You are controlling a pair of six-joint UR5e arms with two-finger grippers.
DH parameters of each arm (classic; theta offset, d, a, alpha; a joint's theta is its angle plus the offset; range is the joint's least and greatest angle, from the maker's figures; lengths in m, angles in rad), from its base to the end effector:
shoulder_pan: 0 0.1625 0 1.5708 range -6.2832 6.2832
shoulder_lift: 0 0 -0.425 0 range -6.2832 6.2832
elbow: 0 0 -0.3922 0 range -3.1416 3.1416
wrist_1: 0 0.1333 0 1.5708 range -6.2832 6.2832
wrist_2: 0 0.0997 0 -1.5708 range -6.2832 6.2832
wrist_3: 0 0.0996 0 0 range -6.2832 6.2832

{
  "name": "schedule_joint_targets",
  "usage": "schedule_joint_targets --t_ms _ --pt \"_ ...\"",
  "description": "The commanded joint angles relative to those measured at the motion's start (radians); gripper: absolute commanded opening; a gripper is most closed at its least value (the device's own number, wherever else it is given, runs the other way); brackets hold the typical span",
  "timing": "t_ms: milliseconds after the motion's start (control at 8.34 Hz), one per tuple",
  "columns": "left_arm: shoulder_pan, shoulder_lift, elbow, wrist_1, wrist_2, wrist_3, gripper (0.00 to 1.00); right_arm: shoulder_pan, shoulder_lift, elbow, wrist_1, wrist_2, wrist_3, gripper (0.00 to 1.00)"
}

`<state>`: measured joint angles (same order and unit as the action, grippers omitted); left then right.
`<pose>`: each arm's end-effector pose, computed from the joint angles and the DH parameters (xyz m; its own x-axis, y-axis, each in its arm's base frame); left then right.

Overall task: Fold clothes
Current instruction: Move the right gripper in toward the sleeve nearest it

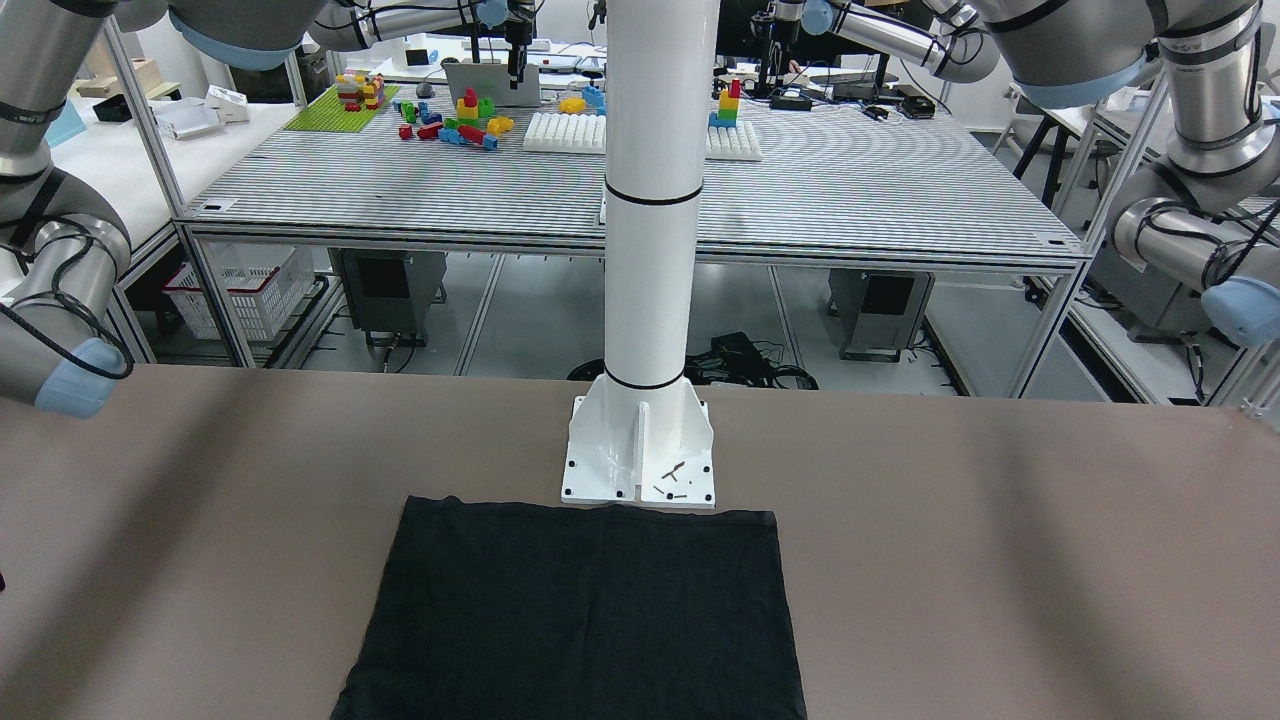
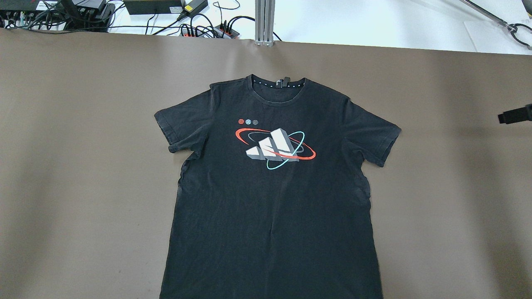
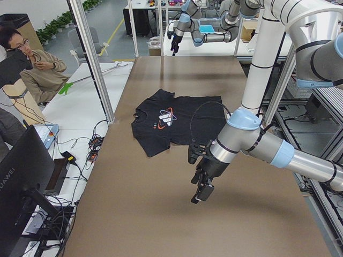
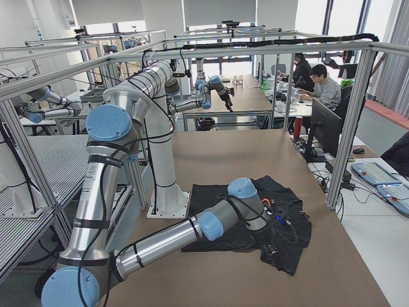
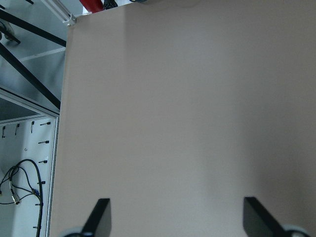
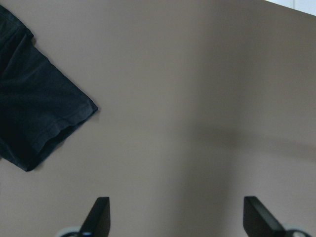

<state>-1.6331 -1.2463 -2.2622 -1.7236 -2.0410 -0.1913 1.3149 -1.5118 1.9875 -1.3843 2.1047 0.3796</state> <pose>-0.1105 -0.3550 0.4522 0.8770 0.0013 -0.4805 0.2249 0.8826 0.4128 -0.0479 -0.5095 0.4135 0.7739 -0.2008 0.6006 -0.0938 0.9016 0.4224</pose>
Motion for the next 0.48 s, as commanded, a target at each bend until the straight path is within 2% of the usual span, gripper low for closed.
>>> schedule_joint_targets --t_ms 0,240,360 --pt "0.002 -0.015 0.025 0.001 -0.002 -0.008 0.94 -0.147 0.209 -0.235 0.007 -0.008 0.047 0.95" --pt "0.004 -0.025 0.053 -0.002 -0.01 -0.008 0.94 -0.195 0.321 -0.355 0.028 -0.012 0.187 0.93" --pt "0.005 -0.03 0.055 -0.002 -0.016 -0.008 0.94 -0.224 0.34 -0.411 0.109 -0.014 0.329 0.91"
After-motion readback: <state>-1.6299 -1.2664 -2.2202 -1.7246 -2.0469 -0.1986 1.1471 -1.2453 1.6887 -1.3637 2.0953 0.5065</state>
